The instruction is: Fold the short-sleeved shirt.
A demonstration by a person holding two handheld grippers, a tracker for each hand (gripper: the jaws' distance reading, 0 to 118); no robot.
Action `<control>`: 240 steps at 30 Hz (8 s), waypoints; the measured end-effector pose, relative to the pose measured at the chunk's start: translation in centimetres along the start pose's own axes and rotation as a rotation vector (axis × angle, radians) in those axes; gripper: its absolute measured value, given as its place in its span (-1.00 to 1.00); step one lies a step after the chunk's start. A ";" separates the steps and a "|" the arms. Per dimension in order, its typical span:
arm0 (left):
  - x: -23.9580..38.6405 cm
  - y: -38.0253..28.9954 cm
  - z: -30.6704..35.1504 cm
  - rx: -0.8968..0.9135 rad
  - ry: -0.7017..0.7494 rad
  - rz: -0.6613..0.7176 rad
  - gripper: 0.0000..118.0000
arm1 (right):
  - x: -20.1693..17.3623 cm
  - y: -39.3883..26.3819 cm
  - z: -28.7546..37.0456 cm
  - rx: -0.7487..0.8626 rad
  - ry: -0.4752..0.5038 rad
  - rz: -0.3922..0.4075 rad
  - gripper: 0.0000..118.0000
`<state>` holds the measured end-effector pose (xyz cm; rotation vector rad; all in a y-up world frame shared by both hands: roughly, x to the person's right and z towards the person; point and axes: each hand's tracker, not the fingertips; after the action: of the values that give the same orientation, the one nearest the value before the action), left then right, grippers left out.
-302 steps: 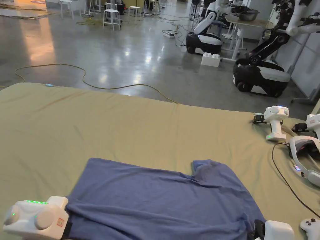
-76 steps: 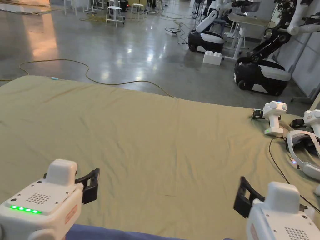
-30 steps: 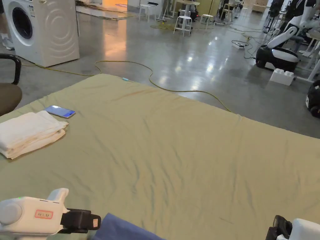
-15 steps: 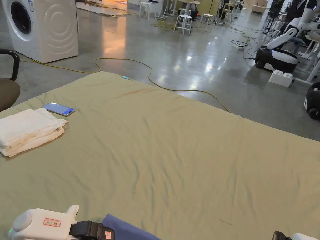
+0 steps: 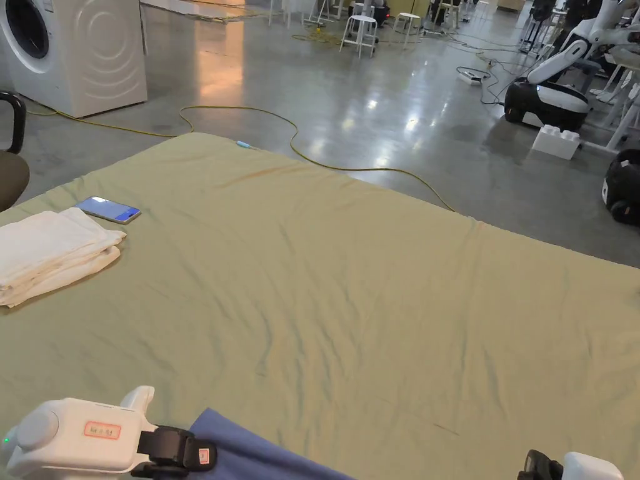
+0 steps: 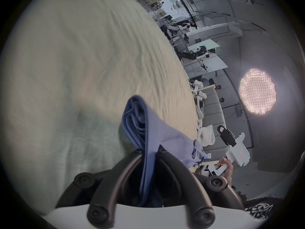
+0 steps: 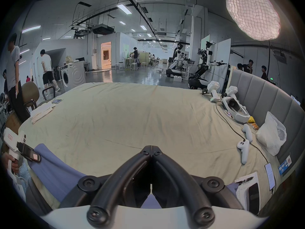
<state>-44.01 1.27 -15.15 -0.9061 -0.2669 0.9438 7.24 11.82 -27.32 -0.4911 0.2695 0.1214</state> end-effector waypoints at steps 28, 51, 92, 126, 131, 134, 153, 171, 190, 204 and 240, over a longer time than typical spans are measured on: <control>18.1 -3.4 -2.8 -0.158 0.070 -0.159 -0.85 | 2.3 -0.4 0.6 0.017 0.026 -0.054 -1.00; 19.7 -8.5 -19.0 -0.364 0.247 -0.125 -0.22 | 6.3 -3.4 1.8 -0.049 -0.064 -0.108 -1.00; 20.3 -11.6 -20.9 -0.320 0.299 -0.309 -0.67 | 5.7 -4.2 2.4 -0.108 -0.045 -0.115 -1.00; 7.0 -3.9 -7.0 -0.122 0.069 -0.055 -0.06 | 3.7 -3.8 0.8 -0.105 -0.004 -0.108 -1.00; 5.7 -5.2 -10.0 -0.222 -0.047 0.017 -0.06 | 4.0 -4.0 0.7 -0.110 -0.013 -0.107 -1.00; 5.2 -5.5 -10.9 -0.228 -0.141 0.037 -0.06 | 4.0 -3.8 1.0 -0.113 -0.022 -0.106 -1.00; 9.8 -1.9 -4.4 -0.116 0.012 -0.155 -0.80 | 4.0 -3.4 0.9 -0.121 -0.011 -0.125 -1.00; 23.4 -1.9 -2.5 -0.148 0.420 -0.393 -0.80 | 4.2 -4.1 0.4 -0.127 0.030 -0.170 -1.00; 26.4 -9.9 -23.1 -0.344 0.507 -0.387 -0.80 | 7.1 -5.8 1.9 -0.157 -0.033 -0.217 -1.00; 26.2 -7.3 -16.5 -0.292 0.210 -0.268 -0.35 | 7.8 -5.8 2.1 -0.152 -0.040 -0.215 -1.00; 28.1 -6.3 -6.2 0.885 0.470 -0.899 -0.77 | 1.6 4.8 5.8 0.346 -0.112 -0.079 -1.00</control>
<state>-20.36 18.37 -19.03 -0.1011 0.1573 -0.0509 9.21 18.91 -25.05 -0.1500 0.1564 0.0236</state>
